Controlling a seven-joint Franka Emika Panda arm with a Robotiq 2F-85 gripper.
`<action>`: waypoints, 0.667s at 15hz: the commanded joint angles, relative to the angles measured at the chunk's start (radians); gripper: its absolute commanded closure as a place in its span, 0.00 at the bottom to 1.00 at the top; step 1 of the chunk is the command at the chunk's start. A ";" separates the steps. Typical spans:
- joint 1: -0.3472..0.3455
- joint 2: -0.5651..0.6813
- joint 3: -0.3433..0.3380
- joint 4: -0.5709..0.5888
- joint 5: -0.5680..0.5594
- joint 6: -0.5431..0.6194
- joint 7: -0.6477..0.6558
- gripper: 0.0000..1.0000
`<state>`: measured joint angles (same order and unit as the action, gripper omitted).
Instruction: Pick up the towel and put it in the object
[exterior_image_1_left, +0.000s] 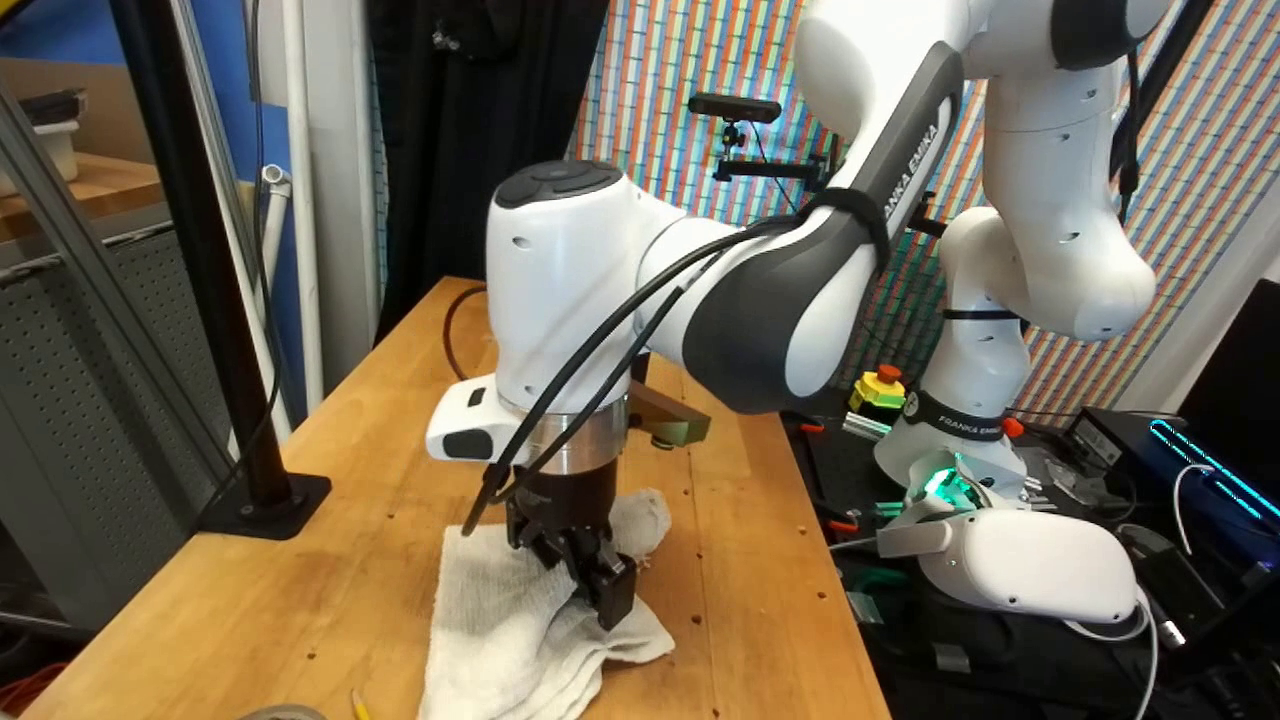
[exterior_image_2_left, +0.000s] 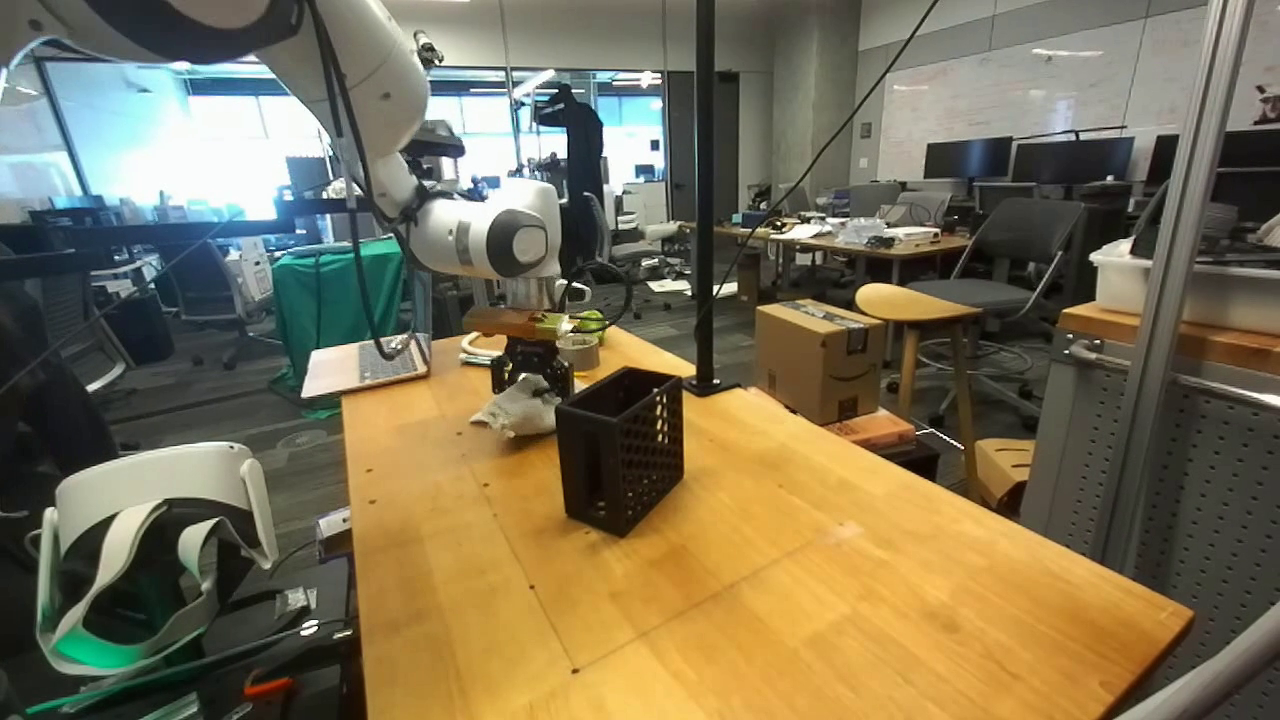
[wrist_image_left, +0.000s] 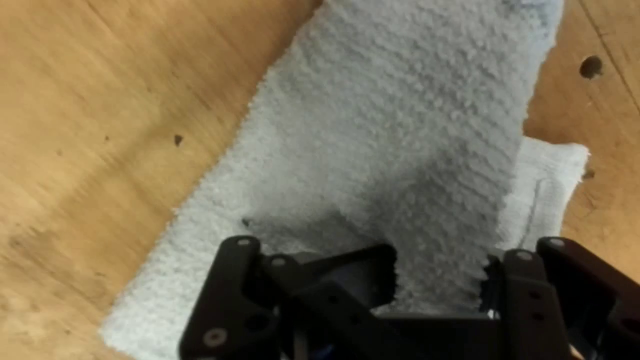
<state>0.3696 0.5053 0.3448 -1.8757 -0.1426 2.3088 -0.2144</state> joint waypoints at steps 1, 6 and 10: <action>0.000 -0.244 -0.022 -0.237 0.017 0.101 0.159 0.99; -0.004 -0.510 -0.033 -0.446 0.006 0.157 0.364 0.98; -0.033 -0.731 -0.032 -0.585 -0.004 0.140 0.501 0.99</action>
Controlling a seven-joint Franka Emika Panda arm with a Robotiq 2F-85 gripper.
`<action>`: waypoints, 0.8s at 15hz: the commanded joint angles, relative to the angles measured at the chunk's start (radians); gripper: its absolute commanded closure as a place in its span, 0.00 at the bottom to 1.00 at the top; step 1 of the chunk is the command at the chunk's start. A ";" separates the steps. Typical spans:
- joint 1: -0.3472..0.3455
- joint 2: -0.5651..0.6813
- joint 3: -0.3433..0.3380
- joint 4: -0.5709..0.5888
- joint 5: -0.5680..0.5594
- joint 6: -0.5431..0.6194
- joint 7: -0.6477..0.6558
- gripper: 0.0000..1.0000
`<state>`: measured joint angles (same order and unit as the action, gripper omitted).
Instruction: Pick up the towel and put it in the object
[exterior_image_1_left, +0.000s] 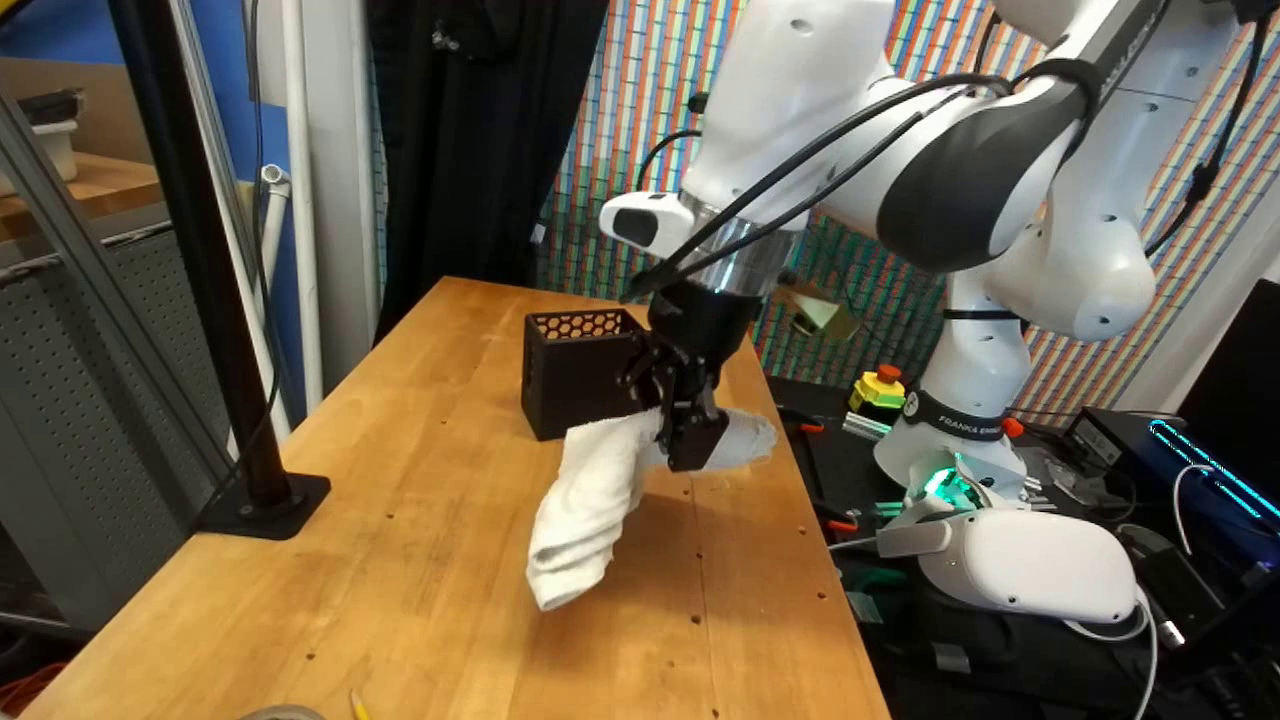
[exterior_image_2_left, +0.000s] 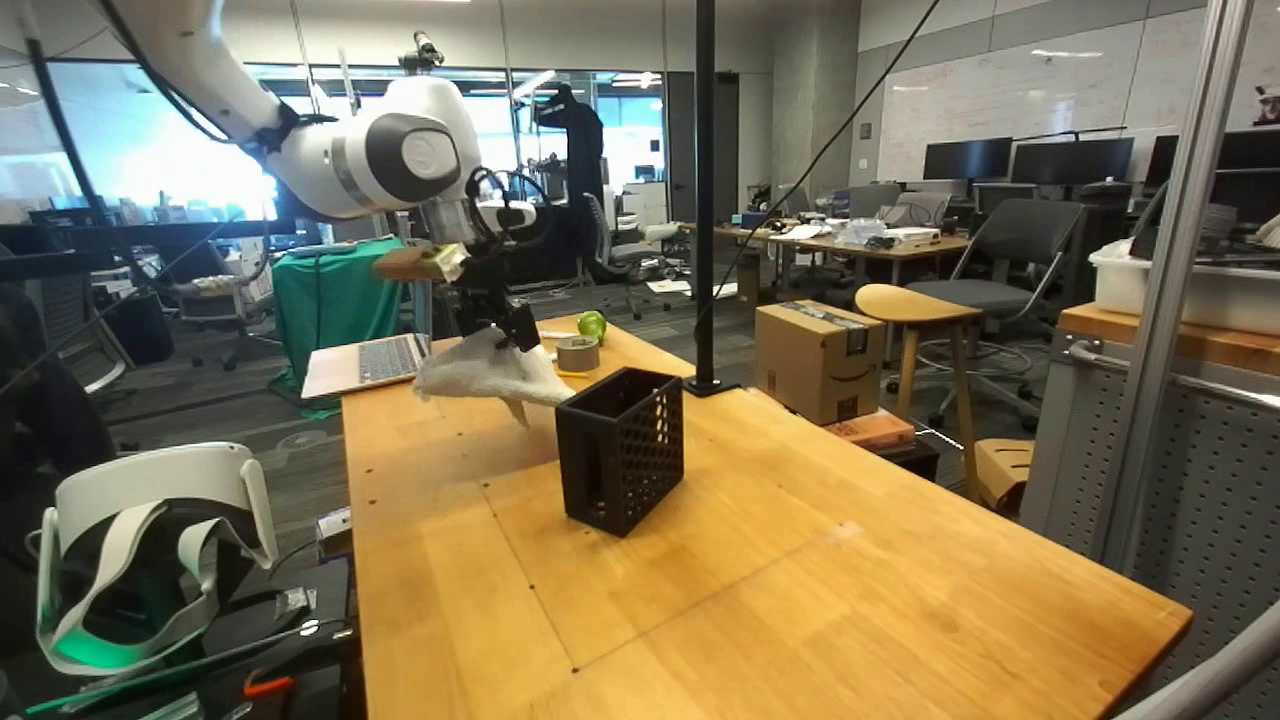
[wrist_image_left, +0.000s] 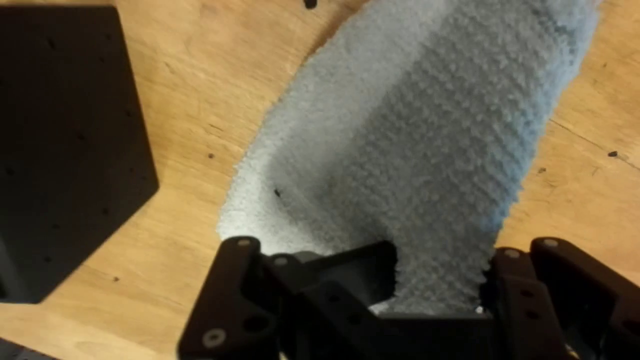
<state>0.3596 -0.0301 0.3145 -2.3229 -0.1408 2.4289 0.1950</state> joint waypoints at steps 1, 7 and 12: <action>-0.038 -0.254 -0.002 -0.165 -0.017 0.007 0.118 0.98; -0.169 -0.509 0.009 -0.216 -0.095 -0.118 0.203 0.99; -0.238 -0.481 -0.005 -0.160 -0.094 -0.060 0.169 0.98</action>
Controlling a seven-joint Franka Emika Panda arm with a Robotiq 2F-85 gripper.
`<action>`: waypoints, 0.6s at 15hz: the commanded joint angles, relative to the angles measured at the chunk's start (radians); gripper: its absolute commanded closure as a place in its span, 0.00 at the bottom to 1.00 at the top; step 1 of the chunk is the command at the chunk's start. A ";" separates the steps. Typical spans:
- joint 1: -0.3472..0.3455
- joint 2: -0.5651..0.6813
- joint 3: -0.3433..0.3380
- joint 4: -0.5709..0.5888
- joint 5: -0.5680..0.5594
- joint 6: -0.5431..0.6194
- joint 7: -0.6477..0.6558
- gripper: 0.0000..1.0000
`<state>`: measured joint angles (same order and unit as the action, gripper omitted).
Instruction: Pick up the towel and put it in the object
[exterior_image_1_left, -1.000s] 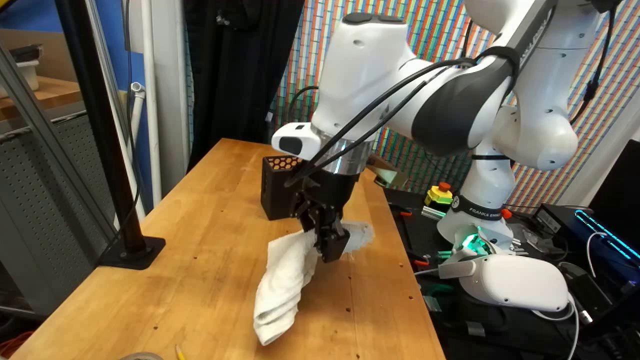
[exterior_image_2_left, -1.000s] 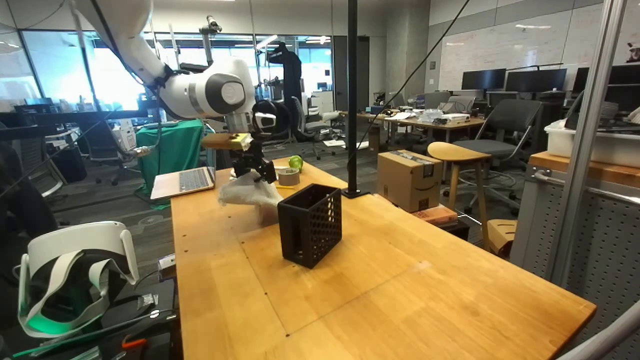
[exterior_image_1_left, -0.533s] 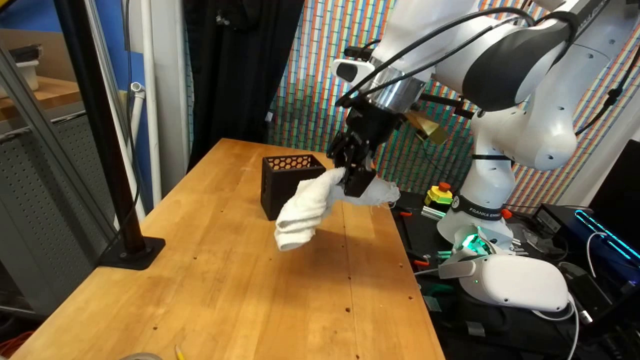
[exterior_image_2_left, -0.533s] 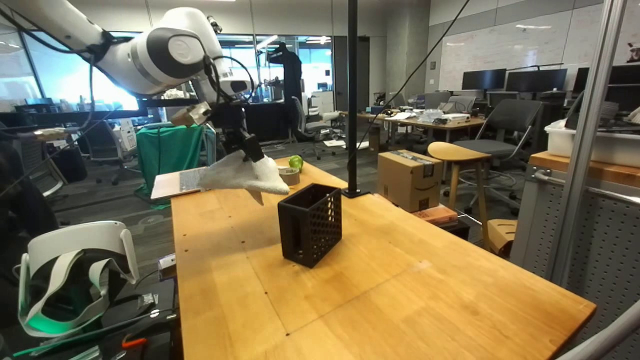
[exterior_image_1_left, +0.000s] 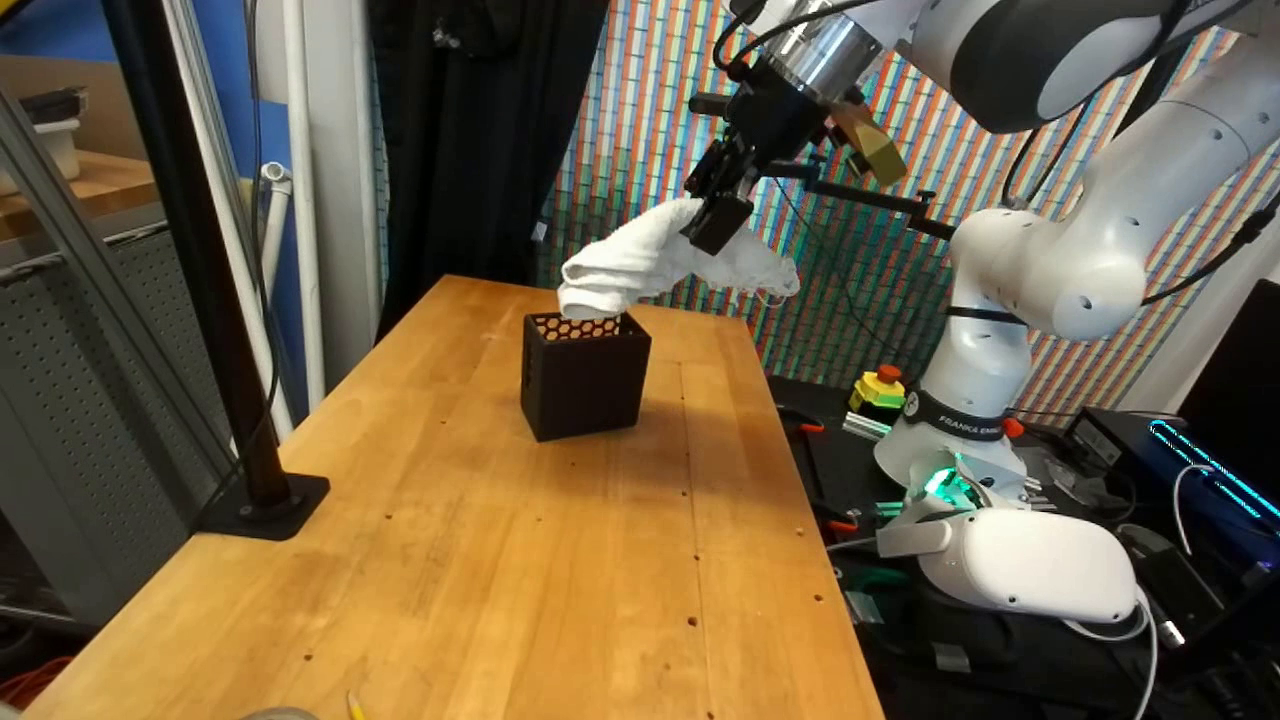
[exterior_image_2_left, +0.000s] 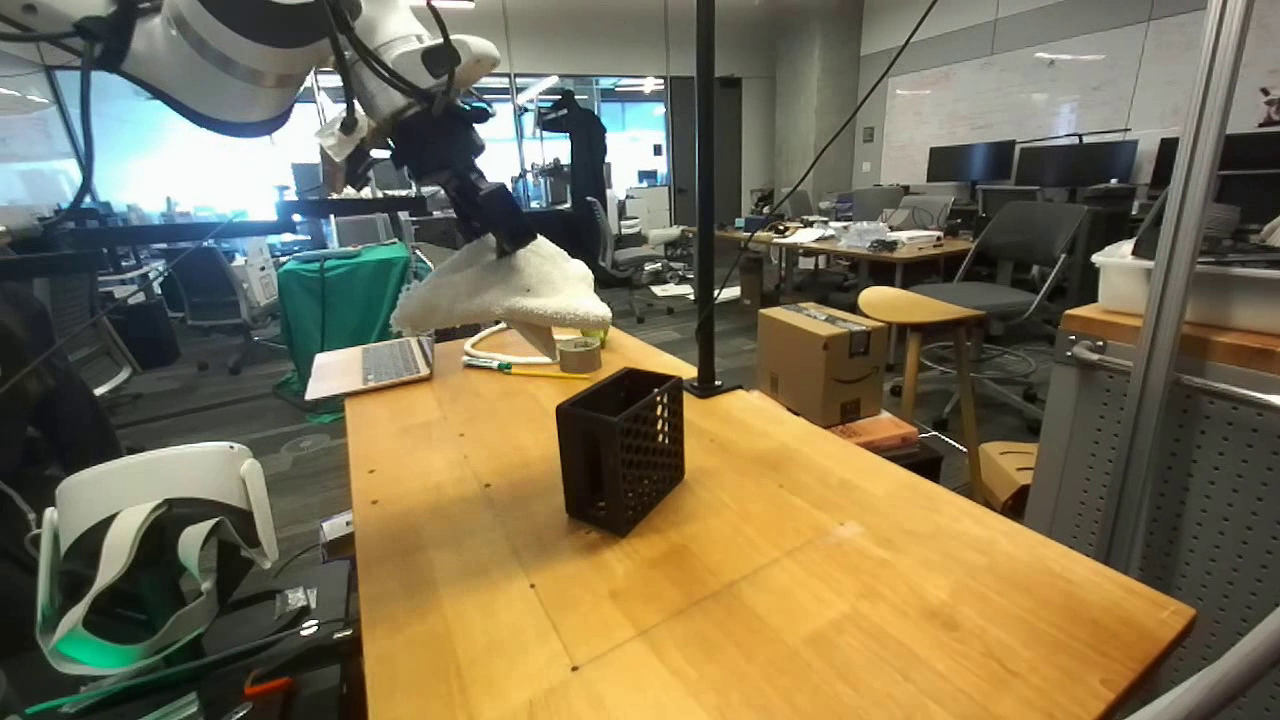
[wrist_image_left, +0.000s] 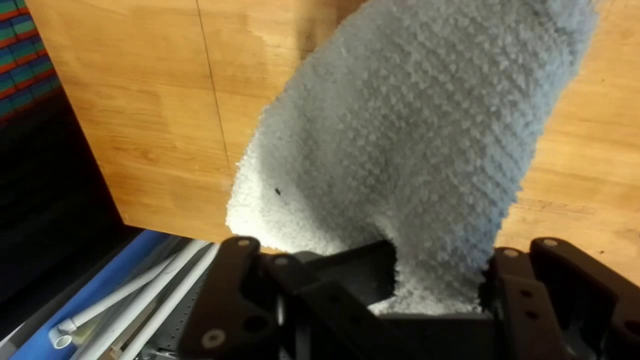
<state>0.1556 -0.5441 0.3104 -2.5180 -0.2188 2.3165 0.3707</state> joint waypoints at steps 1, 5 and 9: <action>-0.043 0.063 -0.006 0.049 -0.012 0.078 -0.015 0.98; -0.069 0.168 -0.037 0.086 0.012 0.178 -0.045 0.98; -0.052 0.291 -0.121 0.122 0.106 0.310 -0.126 0.98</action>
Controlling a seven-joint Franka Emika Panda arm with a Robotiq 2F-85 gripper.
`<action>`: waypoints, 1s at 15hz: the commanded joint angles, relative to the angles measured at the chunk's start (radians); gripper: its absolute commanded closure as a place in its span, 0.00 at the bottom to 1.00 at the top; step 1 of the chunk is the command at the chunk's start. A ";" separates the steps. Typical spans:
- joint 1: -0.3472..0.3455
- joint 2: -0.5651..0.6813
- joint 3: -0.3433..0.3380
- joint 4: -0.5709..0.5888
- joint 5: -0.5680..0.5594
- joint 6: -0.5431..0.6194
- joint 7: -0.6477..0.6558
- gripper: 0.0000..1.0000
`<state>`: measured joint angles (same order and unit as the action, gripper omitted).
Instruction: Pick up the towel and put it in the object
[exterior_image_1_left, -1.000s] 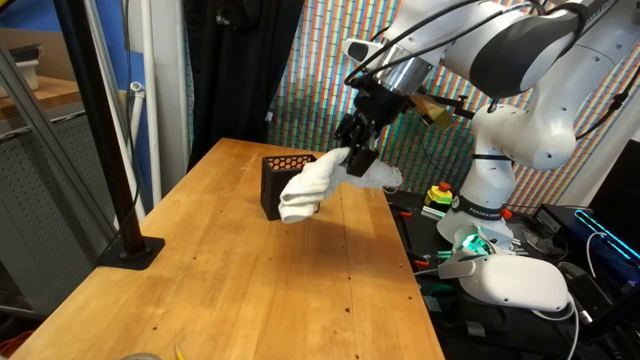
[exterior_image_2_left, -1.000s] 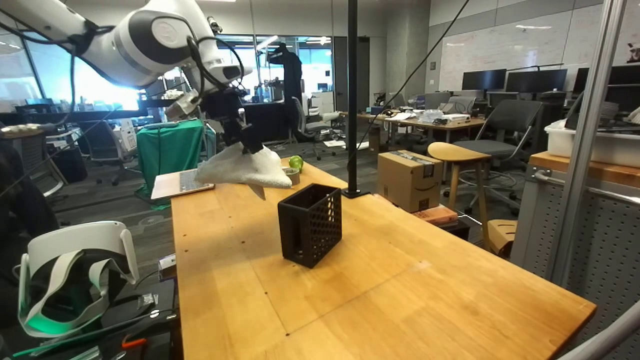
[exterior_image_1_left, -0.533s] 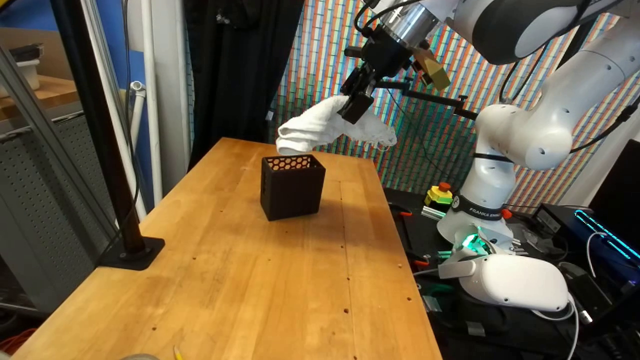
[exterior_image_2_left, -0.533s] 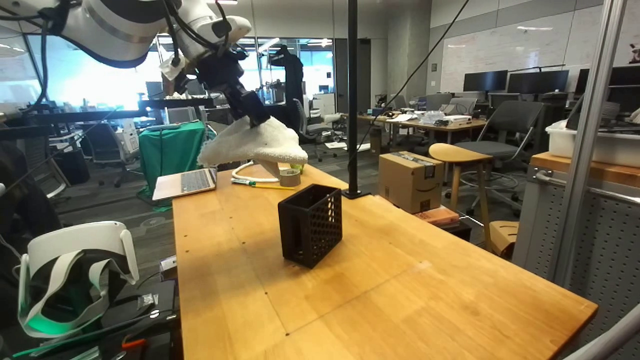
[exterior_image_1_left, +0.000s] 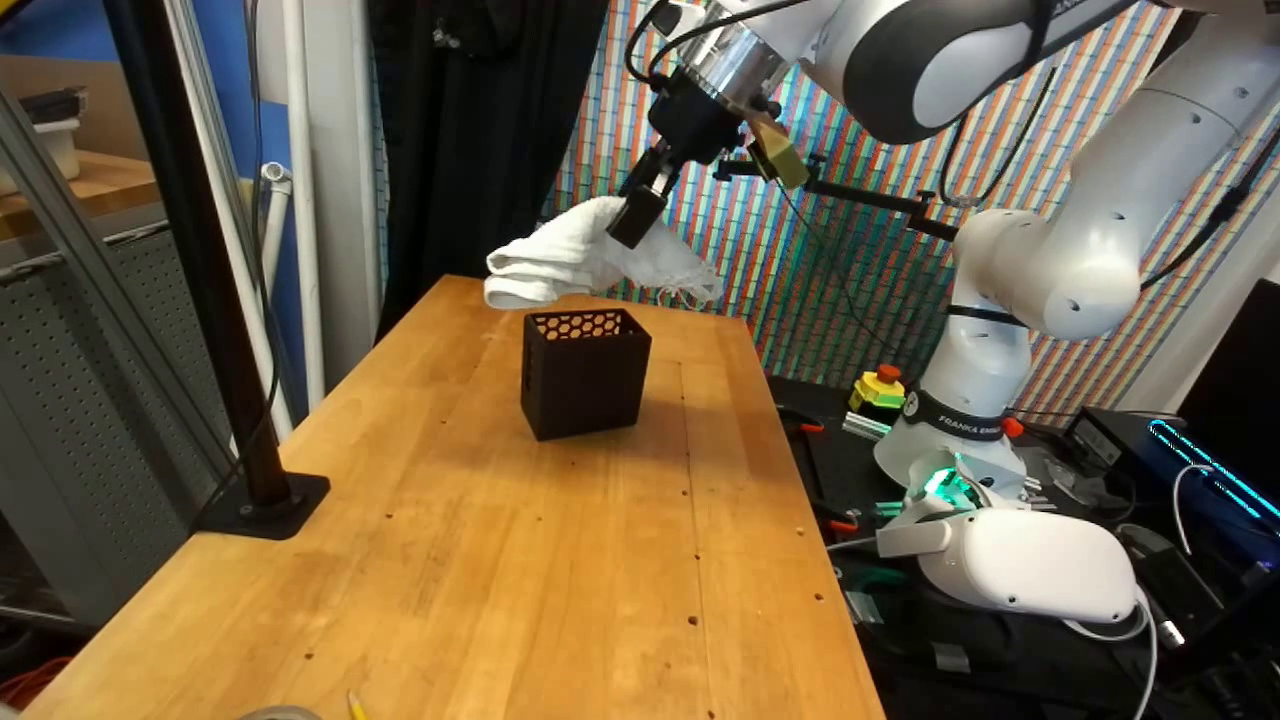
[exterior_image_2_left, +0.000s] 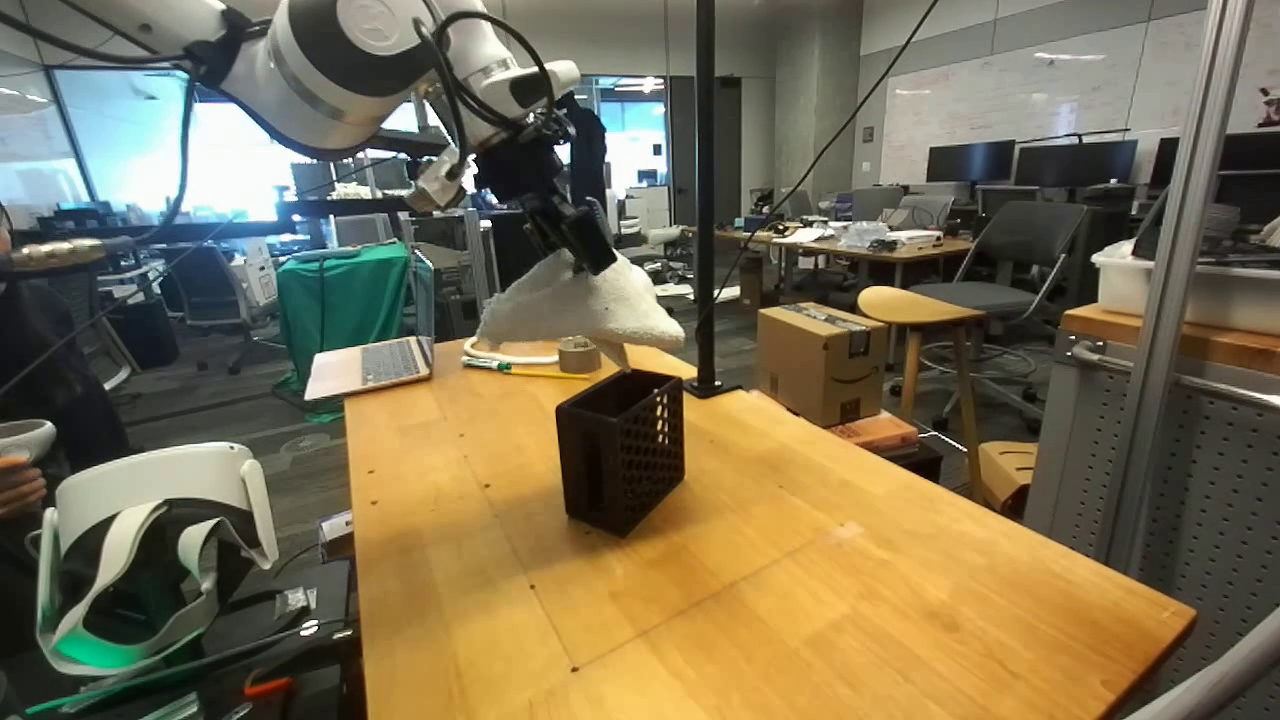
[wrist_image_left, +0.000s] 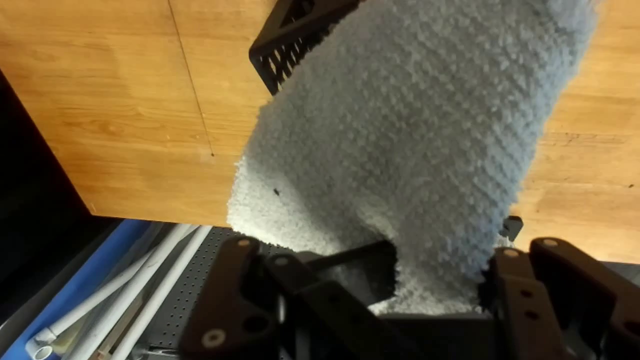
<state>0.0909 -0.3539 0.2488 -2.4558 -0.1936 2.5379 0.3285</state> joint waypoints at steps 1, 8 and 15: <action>0.023 0.127 -0.079 0.069 0.125 0.117 -0.115 0.98; 0.214 0.210 -0.194 0.099 0.727 0.115 -0.411 0.99; 0.129 0.093 -0.098 -0.049 0.605 0.068 -0.001 0.99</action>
<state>0.2765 -0.1696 0.1118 -2.4230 0.4786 2.6320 0.1432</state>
